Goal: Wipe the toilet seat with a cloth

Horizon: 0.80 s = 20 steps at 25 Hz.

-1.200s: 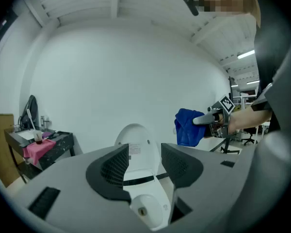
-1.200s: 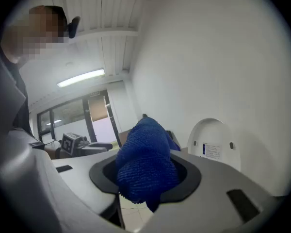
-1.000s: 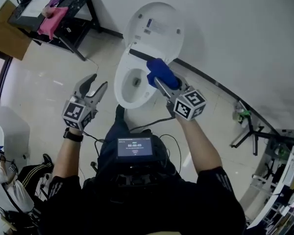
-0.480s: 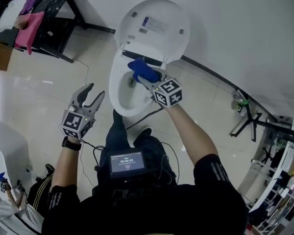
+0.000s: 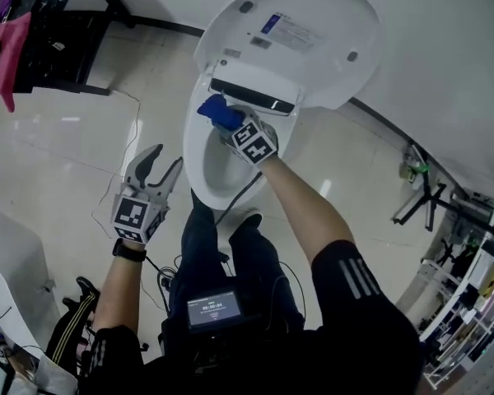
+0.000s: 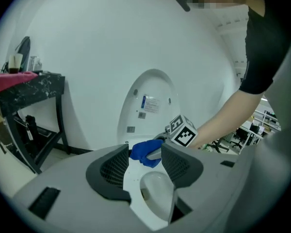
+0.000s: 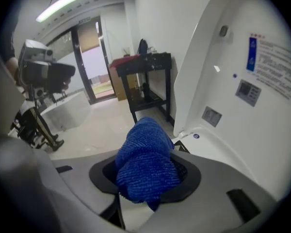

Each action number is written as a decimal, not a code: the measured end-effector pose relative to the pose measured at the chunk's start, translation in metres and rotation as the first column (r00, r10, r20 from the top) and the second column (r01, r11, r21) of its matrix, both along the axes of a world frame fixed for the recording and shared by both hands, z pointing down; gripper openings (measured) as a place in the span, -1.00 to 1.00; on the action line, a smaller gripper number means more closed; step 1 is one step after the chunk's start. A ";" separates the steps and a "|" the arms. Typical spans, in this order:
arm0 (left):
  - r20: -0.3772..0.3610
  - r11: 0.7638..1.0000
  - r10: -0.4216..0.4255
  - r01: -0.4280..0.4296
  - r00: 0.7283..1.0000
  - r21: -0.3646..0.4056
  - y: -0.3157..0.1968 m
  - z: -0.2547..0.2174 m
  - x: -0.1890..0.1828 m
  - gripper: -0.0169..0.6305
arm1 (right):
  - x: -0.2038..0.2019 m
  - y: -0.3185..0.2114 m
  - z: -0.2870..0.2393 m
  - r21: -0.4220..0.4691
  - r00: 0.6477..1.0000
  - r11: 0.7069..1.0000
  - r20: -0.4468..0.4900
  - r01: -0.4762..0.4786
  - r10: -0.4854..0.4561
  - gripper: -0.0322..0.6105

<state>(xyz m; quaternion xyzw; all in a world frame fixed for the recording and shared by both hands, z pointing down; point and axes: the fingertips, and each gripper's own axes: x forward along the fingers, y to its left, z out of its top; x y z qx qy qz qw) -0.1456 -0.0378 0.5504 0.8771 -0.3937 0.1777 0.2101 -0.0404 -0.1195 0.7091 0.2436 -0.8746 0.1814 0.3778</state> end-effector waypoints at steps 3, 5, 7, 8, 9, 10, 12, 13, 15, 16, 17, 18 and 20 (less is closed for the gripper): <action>0.006 1.000 -0.001 0.001 1.000 -0.017 -0.011 0.030 -0.002 -0.28 | -0.011 -0.010 0.064 0.018 0.982 0.993 -0.152 0.120 -0.116 -0.35; 0.003 0.999 -0.016 0.016 1.000 -0.030 -0.018 0.046 -0.006 -0.28 | -0.016 -0.016 0.098 0.019 0.955 0.981 -0.234 0.194 -0.184 -0.35; -0.005 0.999 -0.029 0.029 1.000 -0.041 -0.025 0.057 -0.009 -0.28 | -0.019 -0.021 0.126 0.017 0.924 0.967 -0.300 0.254 -0.237 -0.35; -0.009 0.999 -0.033 0.032 0.999 -0.042 -0.028 0.060 -0.010 -0.28 | -0.019 -0.022 0.138 0.018 0.908 0.960 -0.332 0.278 -0.257 -0.34; -0.014 0.998 -0.038 0.038 0.999 -0.044 -0.031 0.062 -0.011 -0.28 | -0.020 -0.023 0.148 0.019 0.894 0.955 -0.358 0.297 -0.271 -0.34; -0.020 0.998 -0.049 0.048 0.999 -0.048 -0.034 0.063 -0.013 -0.28 | -0.021 -0.022 0.156 0.021 0.883 0.950 -0.376 0.310 -0.280 -0.34; -0.023 0.997 -0.054 0.053 0.998 -0.049 -0.037 0.065 -0.019 -0.28 | -0.025 -0.019 0.165 0.035 0.872 0.943 -0.392 0.332 -0.293 -0.34; -0.019 0.998 -0.046 0.045 0.999 -0.045 -0.037 0.067 -0.021 -0.28 | -0.026 -0.016 0.167 0.040 0.866 0.937 -0.397 0.346 -0.304 -0.34; -0.016 0.998 -0.039 0.038 0.999 -0.041 -0.037 0.068 -0.023 -0.28 | -0.027 -0.009 0.170 0.036 0.854 0.924 -0.397 0.381 -0.337 -0.34; -0.020 0.998 -0.042 0.041 0.999 -0.043 -0.037 0.067 -0.024 -0.28 | -0.027 -0.003 0.171 0.027 0.849 0.918 -0.392 0.395 -0.354 -0.34; -0.025 0.998 -0.048 0.047 0.999 -0.049 -0.036 0.066 -0.024 -0.28 | -0.025 0.006 0.173 0.012 0.845 0.914 -0.385 0.406 -0.370 -0.34; -0.031 0.997 -0.055 0.053 0.998 -0.056 -0.036 0.063 -0.023 -0.28 | -0.022 0.016 0.176 -0.010 0.841 0.910 -0.378 0.415 -0.387 -0.34; -0.036 0.997 -0.047 0.045 0.998 -0.056 -0.032 0.060 -0.020 -0.28 | -0.014 0.042 0.183 -0.056 0.826 0.897 -0.368 0.439 -0.427 -0.34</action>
